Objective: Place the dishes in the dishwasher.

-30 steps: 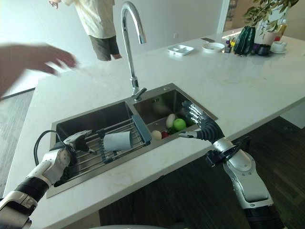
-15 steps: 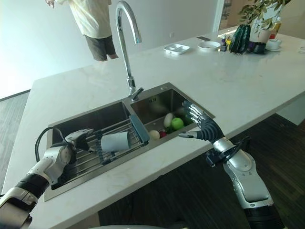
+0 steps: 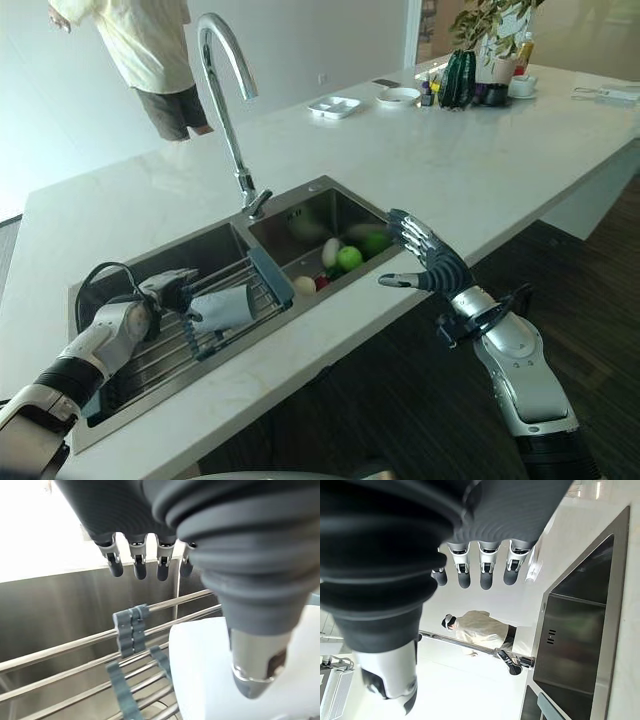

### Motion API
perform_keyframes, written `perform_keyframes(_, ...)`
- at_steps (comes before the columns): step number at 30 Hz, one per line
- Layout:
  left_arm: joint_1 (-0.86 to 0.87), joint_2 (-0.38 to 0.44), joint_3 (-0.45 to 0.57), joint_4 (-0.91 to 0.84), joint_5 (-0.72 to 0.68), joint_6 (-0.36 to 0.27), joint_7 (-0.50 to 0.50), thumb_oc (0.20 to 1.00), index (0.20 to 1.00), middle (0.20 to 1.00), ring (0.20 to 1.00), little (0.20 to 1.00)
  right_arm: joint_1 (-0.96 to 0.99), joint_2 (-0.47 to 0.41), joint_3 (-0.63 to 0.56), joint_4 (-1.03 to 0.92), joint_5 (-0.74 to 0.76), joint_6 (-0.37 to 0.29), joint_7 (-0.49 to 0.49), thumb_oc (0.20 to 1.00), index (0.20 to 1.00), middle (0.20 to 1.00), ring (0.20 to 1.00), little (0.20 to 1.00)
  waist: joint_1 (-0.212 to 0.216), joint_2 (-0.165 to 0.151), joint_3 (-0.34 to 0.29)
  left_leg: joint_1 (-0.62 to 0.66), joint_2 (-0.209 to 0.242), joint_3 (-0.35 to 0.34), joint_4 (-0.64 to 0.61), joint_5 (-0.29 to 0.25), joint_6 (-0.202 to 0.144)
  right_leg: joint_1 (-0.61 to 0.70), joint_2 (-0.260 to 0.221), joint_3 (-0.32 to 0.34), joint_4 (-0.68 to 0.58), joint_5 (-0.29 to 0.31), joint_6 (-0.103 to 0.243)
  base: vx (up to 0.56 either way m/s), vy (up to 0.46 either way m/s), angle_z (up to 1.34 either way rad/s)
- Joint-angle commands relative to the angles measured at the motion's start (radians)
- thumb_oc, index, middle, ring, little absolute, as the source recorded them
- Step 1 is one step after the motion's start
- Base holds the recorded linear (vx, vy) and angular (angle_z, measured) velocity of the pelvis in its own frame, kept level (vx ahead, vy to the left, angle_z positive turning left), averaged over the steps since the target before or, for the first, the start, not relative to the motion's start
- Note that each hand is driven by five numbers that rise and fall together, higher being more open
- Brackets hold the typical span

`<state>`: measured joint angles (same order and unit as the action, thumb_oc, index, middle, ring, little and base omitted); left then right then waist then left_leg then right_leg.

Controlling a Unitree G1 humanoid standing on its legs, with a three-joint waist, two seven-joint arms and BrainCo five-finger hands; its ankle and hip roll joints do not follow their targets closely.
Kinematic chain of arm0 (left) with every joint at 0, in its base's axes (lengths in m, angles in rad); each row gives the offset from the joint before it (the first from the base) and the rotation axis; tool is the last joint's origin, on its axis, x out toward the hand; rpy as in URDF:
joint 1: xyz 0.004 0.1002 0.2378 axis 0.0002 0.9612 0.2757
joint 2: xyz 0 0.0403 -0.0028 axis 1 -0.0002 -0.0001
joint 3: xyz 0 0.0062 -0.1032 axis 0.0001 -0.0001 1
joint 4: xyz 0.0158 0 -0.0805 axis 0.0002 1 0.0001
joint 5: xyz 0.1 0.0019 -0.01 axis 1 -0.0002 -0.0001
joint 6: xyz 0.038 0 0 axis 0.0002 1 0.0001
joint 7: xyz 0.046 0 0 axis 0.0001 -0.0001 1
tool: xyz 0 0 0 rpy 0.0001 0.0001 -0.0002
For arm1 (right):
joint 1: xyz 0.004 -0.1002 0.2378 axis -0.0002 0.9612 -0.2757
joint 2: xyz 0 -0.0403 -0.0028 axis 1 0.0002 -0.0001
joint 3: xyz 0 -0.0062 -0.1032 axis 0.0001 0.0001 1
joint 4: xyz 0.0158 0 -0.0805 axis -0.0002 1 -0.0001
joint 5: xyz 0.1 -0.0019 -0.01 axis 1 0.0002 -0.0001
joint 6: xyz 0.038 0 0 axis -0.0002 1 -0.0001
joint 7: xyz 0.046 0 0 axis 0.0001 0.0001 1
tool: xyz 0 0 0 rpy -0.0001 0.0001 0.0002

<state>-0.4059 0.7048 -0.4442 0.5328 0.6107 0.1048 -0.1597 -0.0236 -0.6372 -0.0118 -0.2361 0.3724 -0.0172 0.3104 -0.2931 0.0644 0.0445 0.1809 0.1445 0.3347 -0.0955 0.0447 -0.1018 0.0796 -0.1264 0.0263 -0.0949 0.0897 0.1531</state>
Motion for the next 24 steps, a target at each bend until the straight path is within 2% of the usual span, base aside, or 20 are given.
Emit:
perform_keyframes(1,-0.131,0.056,-0.010,0.058,0.024,-0.009,0.003,1.000,1.000,1.000,1.000,1.000,-0.043,-0.041,-0.037,-0.044,0.023,-0.063,0.008,1.000,1.000,1.000,1.000,1.000,-0.005,-0.010,-0.002,0.035,-0.006,0.003,0.008,-0.047,0.034,0.018,-0.017,-0.037,0.008,0.004,0.025,0.01,0.008,-0.14)
perform_keyframes(9,-0.136,0.027,-0.026,0.082,0.030,-0.004,-0.012,1.000,1.000,1.000,1.000,1.000,-0.040,-0.039,-0.039,-0.044,0.017,-0.061,0.015,1.000,1.000,1.000,1.000,1.000,-0.017,-0.007,-0.004,0.038,-0.010,0.013,0.008,-0.050,0.037,0.014,-0.017,-0.026,0.008,0.007,0.025,0.00,0.004,-0.04)
perform_keyframes(24,-0.092,-0.012,-0.038,0.052,0.053,0.011,-0.032,1.000,1.000,1.000,1.000,1.000,-0.030,-0.030,-0.046,-0.054,0.007,-0.054,0.018,1.000,1.000,1.000,1.000,1.000,-0.012,-0.012,-0.002,0.038,-0.014,0.007,0.008,-0.054,0.041,0.013,-0.018,-0.031,0.009,0.008,0.024,0.00,0.000,0.00)
